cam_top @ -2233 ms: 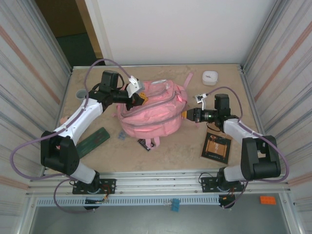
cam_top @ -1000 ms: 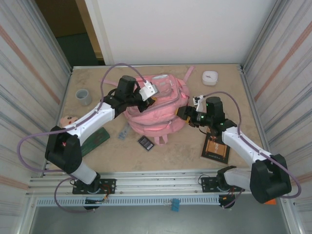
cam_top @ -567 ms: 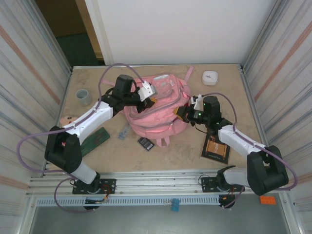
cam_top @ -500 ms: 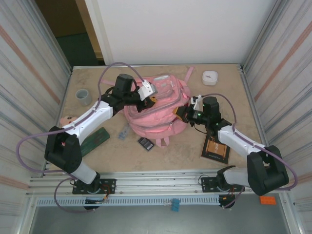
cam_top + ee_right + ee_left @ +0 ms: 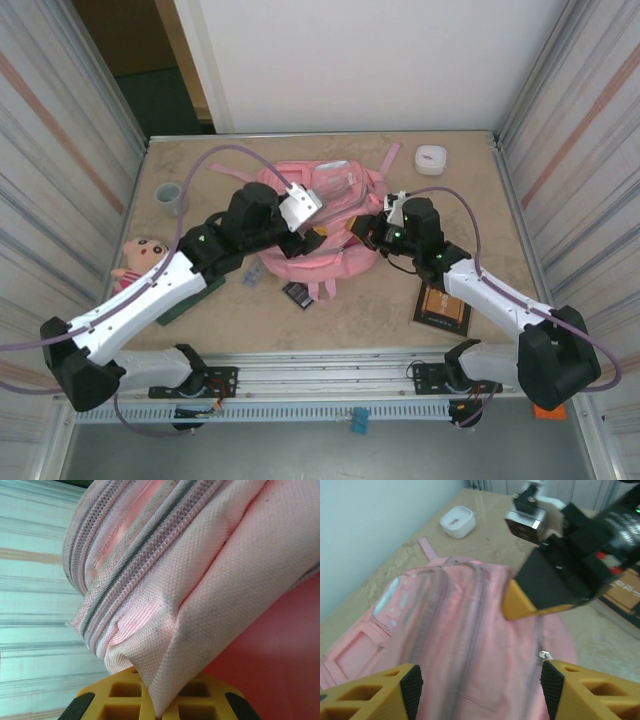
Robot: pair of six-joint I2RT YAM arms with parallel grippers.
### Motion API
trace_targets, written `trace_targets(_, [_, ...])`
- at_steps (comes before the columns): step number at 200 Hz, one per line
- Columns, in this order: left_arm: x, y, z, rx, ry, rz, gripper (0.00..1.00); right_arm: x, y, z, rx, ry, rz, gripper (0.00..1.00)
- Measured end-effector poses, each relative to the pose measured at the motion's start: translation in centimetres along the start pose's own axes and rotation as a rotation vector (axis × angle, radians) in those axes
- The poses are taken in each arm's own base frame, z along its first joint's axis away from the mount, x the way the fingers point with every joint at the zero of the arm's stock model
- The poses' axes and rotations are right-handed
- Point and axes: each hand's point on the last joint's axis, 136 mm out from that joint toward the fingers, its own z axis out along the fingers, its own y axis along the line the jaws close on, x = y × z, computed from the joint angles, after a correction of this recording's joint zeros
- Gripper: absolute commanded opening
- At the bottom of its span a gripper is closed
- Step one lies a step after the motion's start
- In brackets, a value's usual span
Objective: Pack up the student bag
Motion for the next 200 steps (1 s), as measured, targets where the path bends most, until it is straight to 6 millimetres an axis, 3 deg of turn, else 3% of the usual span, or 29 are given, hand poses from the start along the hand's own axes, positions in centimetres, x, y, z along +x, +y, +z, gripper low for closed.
trace_targets(36, [3.5, -3.8, 1.6, 0.013, 0.152, -0.157, 0.64, 0.0, 0.4, 0.1, 0.007, -0.006, -0.012, 0.00])
trace_targets(76, [6.5, -4.9, 4.5, -0.006, 0.274, -0.315, 0.63, 0.1, 0.7, 0.1, 0.009, -0.004, -0.029, 0.00])
trace_targets(124, [6.9, -6.1, 6.5, 0.008, 0.298, -0.379, 0.62, 0.2, 0.7, 0.1, 0.014, 0.000, -0.031, 0.00])
trace_targets(155, [7.1, -6.2, 7.1, -0.005, 0.307, -0.400, 0.55, 0.2, 0.6, 0.2, 0.017, 0.001, -0.031, 0.00])
trace_targets(188, [7.5, -5.8, 7.6, -0.048, 0.319, -0.424, 0.44, 0.2, 0.6, 0.2, 0.018, -0.002, -0.031, 0.00])
trace_targets(200, [7.7, -5.6, 7.8, -0.065, 0.325, -0.428, 0.35, 0.2, 0.6, 0.2, 0.020, -0.001, -0.030, 0.00])
